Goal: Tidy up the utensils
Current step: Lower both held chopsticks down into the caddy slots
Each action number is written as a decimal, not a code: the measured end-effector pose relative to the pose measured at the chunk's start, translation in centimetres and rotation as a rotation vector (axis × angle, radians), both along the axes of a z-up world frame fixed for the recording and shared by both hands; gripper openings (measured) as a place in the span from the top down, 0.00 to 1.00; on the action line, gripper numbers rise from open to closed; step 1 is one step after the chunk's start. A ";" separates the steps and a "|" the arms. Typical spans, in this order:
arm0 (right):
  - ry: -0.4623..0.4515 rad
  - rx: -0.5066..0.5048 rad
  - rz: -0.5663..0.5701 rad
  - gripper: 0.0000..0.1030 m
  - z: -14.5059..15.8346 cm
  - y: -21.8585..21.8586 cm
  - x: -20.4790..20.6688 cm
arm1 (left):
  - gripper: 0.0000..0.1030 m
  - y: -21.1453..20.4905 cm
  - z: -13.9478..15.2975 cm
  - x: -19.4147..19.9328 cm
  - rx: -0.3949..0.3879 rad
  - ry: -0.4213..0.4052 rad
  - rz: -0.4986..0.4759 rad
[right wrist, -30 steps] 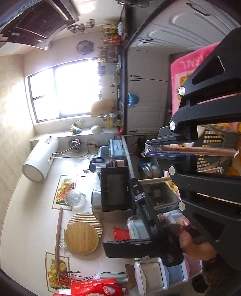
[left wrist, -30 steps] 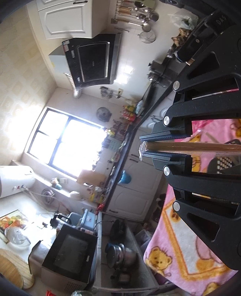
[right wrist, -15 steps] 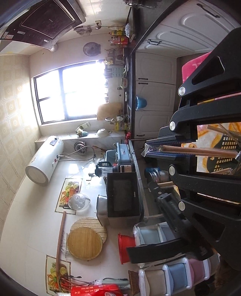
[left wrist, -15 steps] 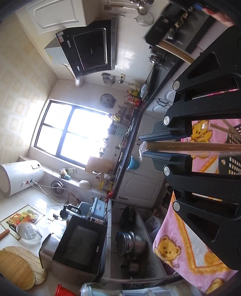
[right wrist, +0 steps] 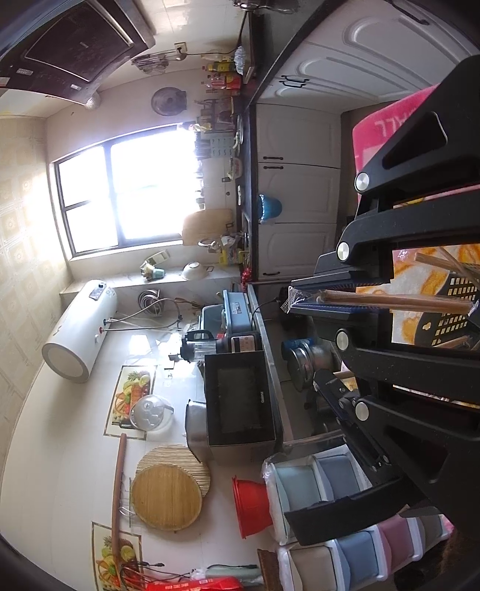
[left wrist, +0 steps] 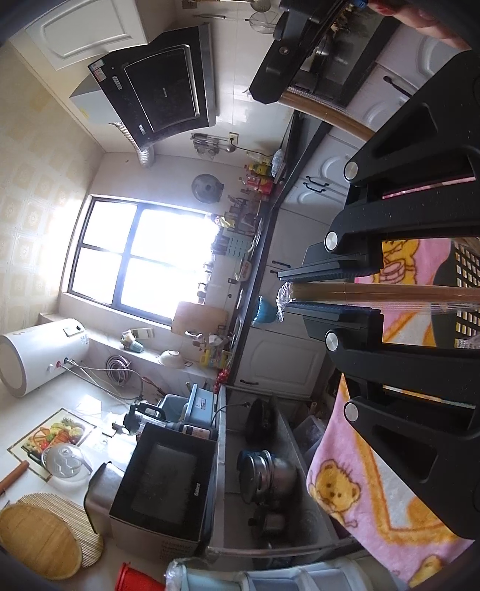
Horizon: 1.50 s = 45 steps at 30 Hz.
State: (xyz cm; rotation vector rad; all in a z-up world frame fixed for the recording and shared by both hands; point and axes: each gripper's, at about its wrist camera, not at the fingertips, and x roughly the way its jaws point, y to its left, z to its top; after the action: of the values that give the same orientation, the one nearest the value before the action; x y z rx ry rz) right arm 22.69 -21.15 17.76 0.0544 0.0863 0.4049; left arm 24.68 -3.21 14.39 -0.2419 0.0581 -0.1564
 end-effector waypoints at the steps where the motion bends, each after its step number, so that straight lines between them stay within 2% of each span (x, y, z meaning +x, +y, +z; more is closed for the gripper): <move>1: 0.001 -0.001 -0.002 0.92 -0.2 0.0 0.2 | 0.93 0.0 -0.2 0.1 -0.001 0.002 0.000; 12: 0.027 -0.005 -0.023 0.92 -1.9 0.5 2.1 | 0.93 -0.2 -2.3 0.5 -0.002 0.026 -0.016; 22: 0.059 0.007 -0.027 0.92 -4.7 0.9 3.5 | 0.93 0.2 -3.5 0.0 -0.023 0.085 -0.069; 33: 0.071 0.033 -0.028 0.92 -6.2 0.8 3.5 | 0.93 0.2 -4.5 -0.8 -0.026 0.146 -0.103; 45: 0.129 0.027 -0.028 0.92 -7.9 0.7 2.6 | 0.93 0.6 -4.8 -1.7 -0.033 0.207 -0.131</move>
State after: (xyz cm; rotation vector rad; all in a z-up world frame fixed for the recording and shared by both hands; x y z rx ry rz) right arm 25.30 -20.47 9.82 0.1088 0.2074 0.3742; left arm 23.02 -2.58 9.57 -0.2870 0.2776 -0.2625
